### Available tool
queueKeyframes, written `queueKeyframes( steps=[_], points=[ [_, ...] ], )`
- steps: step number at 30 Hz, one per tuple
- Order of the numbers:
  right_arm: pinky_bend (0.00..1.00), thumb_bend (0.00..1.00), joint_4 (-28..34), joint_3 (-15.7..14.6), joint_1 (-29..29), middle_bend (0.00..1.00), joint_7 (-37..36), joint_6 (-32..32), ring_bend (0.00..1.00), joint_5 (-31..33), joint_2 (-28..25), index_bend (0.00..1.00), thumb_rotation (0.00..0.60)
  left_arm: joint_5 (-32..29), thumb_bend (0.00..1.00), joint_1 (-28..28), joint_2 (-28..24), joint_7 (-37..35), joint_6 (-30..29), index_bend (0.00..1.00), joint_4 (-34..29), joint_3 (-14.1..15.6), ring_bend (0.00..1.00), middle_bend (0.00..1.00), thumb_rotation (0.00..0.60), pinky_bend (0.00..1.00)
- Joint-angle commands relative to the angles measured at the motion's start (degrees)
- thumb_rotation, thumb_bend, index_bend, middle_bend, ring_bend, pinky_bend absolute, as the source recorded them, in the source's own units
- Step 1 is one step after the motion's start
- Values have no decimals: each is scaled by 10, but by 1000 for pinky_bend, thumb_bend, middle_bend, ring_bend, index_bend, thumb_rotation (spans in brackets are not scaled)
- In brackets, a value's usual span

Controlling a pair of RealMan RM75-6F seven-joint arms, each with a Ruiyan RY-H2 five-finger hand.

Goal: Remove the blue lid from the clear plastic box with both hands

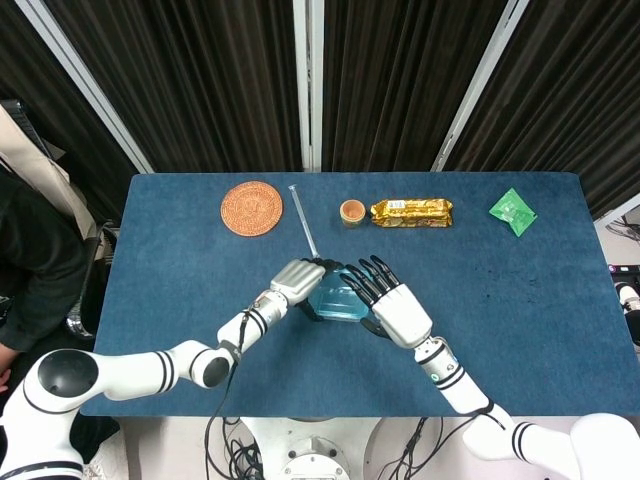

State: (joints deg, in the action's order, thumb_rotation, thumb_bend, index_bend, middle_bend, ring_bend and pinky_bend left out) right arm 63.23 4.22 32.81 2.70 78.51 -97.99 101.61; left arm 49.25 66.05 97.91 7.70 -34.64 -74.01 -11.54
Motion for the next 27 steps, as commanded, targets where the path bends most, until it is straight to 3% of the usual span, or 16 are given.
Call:
queueKeyframes(
  steps=[1,23,25,27],
  points=[
    [0,418,-2,0,0,99,-2,2,0,1,0,69,600,1,0,0,0,1,-1,276,0,0,187,216,600,226],
    [0,439,-4,4,5,116,-5,13,0,6,0,101,600,7,0,-1,5,7,-4,276,4,2,188,215,600,223],
    [0,446,-4,4,6,124,-3,12,0,7,0,125,600,9,0,-1,5,7,-5,276,4,2,187,213,600,222],
    [0,496,-5,4,5,143,2,12,0,8,0,211,600,11,0,-2,4,7,-6,271,4,2,187,209,600,221]
  ],
)
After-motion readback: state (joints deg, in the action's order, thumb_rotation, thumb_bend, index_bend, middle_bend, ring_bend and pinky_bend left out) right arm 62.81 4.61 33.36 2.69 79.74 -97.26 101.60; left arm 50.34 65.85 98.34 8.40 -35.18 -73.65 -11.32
